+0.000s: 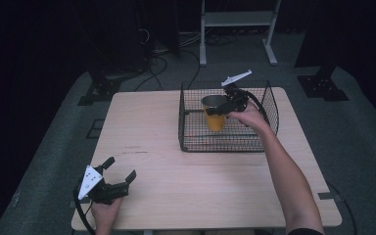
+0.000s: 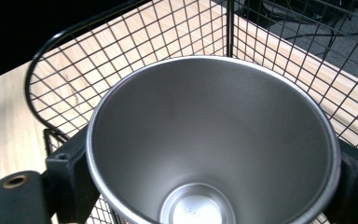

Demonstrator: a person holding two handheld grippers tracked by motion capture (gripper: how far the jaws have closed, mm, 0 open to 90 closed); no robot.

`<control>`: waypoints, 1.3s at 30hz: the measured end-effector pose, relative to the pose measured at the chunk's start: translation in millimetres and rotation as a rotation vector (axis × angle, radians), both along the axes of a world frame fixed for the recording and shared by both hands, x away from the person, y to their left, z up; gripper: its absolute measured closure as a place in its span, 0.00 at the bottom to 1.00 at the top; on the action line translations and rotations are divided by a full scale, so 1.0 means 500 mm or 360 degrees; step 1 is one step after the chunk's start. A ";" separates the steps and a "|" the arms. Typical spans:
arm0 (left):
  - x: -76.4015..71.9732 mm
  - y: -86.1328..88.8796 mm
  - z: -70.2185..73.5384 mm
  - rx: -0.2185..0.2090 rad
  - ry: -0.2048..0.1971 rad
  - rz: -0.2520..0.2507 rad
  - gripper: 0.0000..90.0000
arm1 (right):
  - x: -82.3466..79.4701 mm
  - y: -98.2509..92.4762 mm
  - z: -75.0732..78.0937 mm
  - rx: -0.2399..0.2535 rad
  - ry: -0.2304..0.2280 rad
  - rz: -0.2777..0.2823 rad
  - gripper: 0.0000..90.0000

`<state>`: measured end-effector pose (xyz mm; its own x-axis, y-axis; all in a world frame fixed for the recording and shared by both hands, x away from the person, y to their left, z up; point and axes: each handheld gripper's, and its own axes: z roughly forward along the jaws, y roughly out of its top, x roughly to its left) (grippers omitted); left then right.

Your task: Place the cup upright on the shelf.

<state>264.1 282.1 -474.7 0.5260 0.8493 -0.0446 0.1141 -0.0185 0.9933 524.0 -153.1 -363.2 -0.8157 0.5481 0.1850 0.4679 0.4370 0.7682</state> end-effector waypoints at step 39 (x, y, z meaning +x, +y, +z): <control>0.000 0.002 0.000 -0.0019 -0.0003 -0.0005 0.03 | 0.030 0.039 -0.070 -0.0115 0.0015 0.0021 0.10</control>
<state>264.1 283.1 -474.8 0.5289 0.8470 -0.0535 0.1120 -0.0071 0.9937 538.8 -133.7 -398.0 -0.8213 0.5495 0.1531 0.4688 0.4973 0.7300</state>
